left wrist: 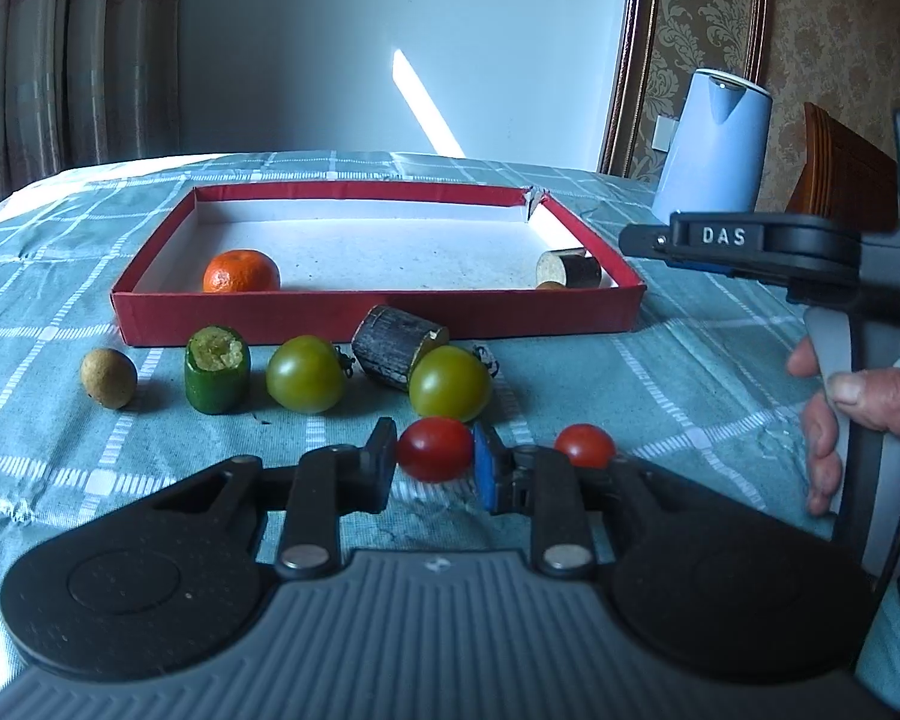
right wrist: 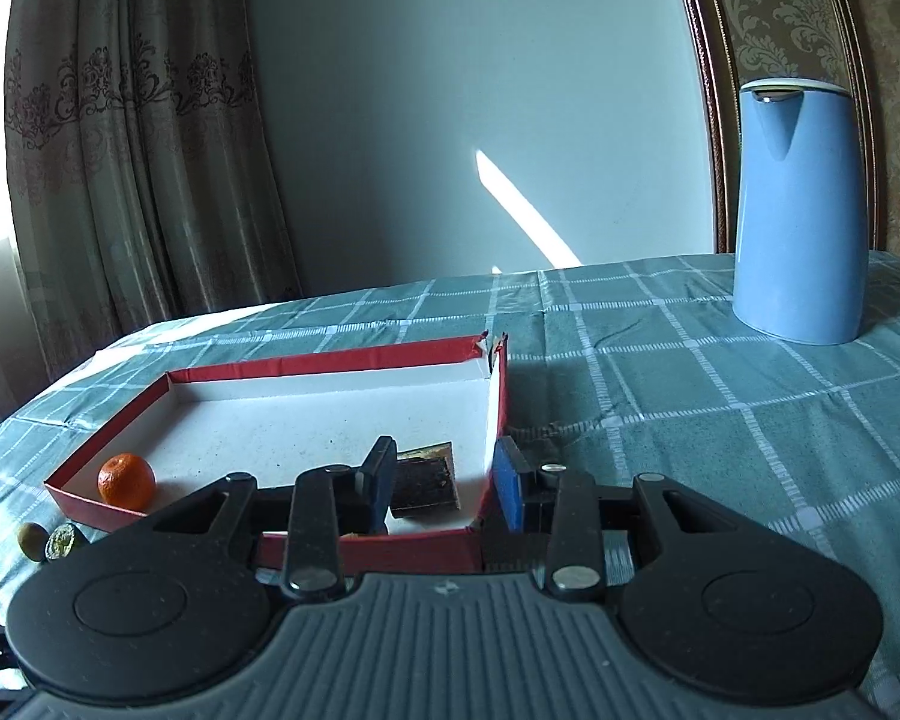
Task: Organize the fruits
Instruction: 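Carry the red cherry tomato into the tray and open the left gripper, then move the right gripper to another red cherry tomato and close on it, then drop the cherry tomato in the tray with right gripper while left gripper grasps the kiwi, then carry the brown kiwi over the tray and open the left gripper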
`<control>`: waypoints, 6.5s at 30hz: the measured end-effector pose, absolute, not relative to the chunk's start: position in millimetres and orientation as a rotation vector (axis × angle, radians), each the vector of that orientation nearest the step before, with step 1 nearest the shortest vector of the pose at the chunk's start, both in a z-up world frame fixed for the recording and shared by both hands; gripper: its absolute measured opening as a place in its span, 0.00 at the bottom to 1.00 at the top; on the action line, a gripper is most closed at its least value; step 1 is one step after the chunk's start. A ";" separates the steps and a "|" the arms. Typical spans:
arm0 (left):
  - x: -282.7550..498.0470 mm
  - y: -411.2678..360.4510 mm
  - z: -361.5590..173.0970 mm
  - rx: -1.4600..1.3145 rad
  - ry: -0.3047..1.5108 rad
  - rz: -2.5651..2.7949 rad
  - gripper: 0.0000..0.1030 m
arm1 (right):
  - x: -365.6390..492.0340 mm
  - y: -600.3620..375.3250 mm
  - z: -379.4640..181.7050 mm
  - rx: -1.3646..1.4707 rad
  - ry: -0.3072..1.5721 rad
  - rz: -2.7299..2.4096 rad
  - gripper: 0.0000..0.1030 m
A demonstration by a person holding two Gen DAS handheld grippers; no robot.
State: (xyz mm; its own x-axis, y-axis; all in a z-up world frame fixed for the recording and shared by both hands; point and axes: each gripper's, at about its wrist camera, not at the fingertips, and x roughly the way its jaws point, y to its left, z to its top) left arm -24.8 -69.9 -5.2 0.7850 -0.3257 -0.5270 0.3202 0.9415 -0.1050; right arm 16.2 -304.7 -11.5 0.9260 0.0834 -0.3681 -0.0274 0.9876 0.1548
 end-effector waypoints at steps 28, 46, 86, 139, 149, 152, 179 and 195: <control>67.0 -59.4 73.7 0.064 0.465 -0.171 0.24 | -8.6 -342.1 -11.1 0.360 0.294 0.037 0.53; 80.7 -66.4 34.1 0.069 0.550 -0.171 0.59 | -4.5 -326.5 -14.8 0.326 0.357 0.161 0.53; -7.6 37.2 13.0 0.095 0.459 -0.062 0.89 | -36.3 -239.9 -32.7 -0.023 0.600 0.380 0.23; 51.9 38.9 -7.2 -0.032 0.613 -0.045 0.24 | 35.9 -215.8 13.8 0.042 0.418 0.235 0.23; 51.3 40.6 -7.2 -0.041 0.610 -0.048 0.24 | 71.0 -223.3 -12.9 0.019 0.492 0.168 0.23; 51.4 40.5 -7.2 -0.042 0.611 -0.048 0.24 | 74.1 -225.1 -18.5 0.021 0.510 0.164 0.23; 51.5 40.8 -7.9 -0.046 0.612 -0.043 0.25 | -12.9 -255.0 -22.9 0.119 0.476 0.109 0.75; 35.4 41.7 -1.7 -0.056 0.564 -0.040 0.24 | 1.4 -245.6 -38.5 0.049 0.644 0.068 0.91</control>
State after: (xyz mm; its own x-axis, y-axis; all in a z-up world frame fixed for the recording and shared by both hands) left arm 35.4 41.7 -1.7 0.8446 -0.0531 -0.5328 0.0223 0.9977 -0.0639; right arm 1.4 -245.6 -38.5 0.7977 0.0782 -0.5979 -0.0477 0.9966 0.0667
